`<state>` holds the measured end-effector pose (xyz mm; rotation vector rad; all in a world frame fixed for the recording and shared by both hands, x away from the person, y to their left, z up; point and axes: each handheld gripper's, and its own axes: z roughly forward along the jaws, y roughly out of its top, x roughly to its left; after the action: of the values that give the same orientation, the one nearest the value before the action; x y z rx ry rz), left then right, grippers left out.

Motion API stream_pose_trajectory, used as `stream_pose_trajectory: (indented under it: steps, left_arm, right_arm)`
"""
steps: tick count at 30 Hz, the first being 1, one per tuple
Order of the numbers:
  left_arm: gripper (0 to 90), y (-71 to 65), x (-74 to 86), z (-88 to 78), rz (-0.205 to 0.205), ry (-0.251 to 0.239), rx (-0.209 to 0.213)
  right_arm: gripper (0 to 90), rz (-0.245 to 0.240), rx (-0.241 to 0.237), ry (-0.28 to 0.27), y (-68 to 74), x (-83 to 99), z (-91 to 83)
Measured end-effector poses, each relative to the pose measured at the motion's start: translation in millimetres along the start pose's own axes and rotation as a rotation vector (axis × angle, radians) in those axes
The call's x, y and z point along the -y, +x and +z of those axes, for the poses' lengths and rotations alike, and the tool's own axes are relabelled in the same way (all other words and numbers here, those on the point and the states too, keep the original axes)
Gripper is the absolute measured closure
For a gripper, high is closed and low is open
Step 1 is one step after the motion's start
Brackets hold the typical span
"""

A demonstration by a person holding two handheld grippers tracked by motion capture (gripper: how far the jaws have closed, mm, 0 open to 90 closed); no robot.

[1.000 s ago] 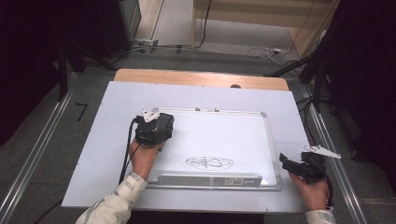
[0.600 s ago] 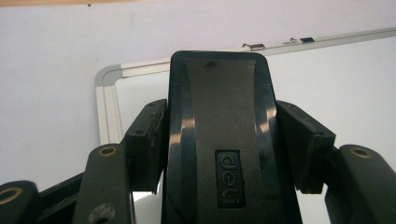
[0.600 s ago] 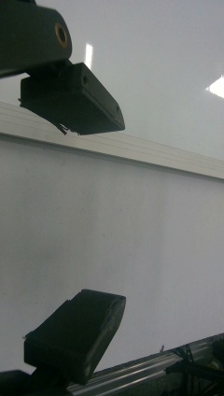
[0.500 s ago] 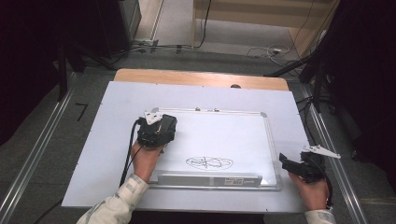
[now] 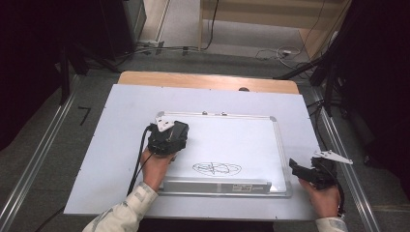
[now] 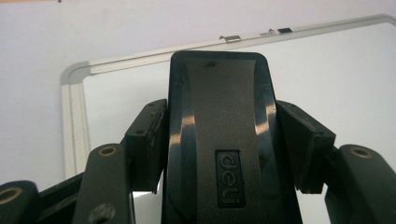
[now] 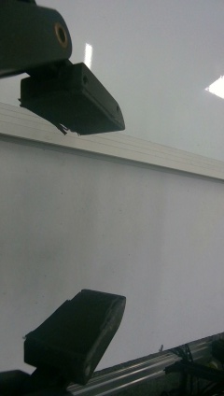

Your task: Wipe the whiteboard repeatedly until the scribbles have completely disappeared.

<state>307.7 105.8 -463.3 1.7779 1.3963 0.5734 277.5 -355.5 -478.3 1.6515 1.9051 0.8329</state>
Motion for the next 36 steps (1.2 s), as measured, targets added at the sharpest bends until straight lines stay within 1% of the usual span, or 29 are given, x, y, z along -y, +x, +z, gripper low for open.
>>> stream_pose_trajectory:
  steps: [8,14,17,18,19,20,21,22,23,24,27,31,32,33,36]
  left_arm:
    - [39.5,-14.5,6.6,6.4,0.033,0.024,0.024]
    - [39.5,-17.7,8.4,8.5,0.040,0.041,0.041]
    - [39.4,-20.9,10.8,9.8,0.053,0.052,0.054]
    - [39.4,-22.3,11.9,10.4,0.061,0.061,0.061]
    - [39.4,-25.2,14.7,12.2,0.072,0.071,0.079]
    - [39.4,-25.2,14.7,12.2,0.072,0.071,0.079]
    - [39.3,-26.7,15.9,13.2,0.080,0.077,0.087]
    - [39.3,-29.7,18.3,14.6,0.101,0.086,0.098]
    - [39.2,-31.3,19.6,15.2,0.111,0.087,0.100]
    - [39.3,-31.3,19.6,15.2,0.111,0.087,0.100]
    - [39.2,-35.2,23.2,15.7,0.147,0.087,0.100]
    - [39.2,-36.1,24.7,16.4,0.155,0.092,0.112]
    - [39.3,-36.5,25.5,17.4,0.166,0.106,0.123]
    - [39.4,-37.2,26.1,18.5,0.167,0.110,0.132]
    - [39.5,-38.5,27.8,21.2,0.188,0.135,0.132]
  right_arm:
    - [12.9,0.001,-0.001,-0.001,-0.1,0.1,0.0]
    - [12.9,0.000,-0.001,0.000,-0.3,0.1,0.1]
    - [12.9,0.000,-0.001,0.000,0.1,0.0,0.2]
    - [12.9,-0.001,-0.001,0.000,0.1,0.0,0.1]
    - [12.9,-0.001,0.000,0.000,0.0,0.1,0.1]
    - [12.9,-0.001,0.000,0.000,0.0,0.1,0.1]
    - [12.9,-0.001,0.000,0.000,0.1,0.1,0.0]
    - [12.9,-0.001,0.000,0.000,0.2,0.1,0.0]
    - [12.9,-0.002,0.000,0.000,0.3,0.0,0.1]
    - [12.9,-0.002,0.000,0.000,0.3,0.0,0.1]
    - [12.9,-0.003,-0.001,-0.001,0.9,-0.1,0.5]
    - [12.9,-0.005,-0.003,0.001,1.7,-0.2,0.6]
    - [12.9,-0.007,-0.002,0.001,2.2,-0.3,0.6]
    - [12.9,-0.007,-0.002,0.001,2.3,-0.3,0.6]
    - [12.9,-0.012,-0.002,-0.001,2.3,-0.5,1.0]
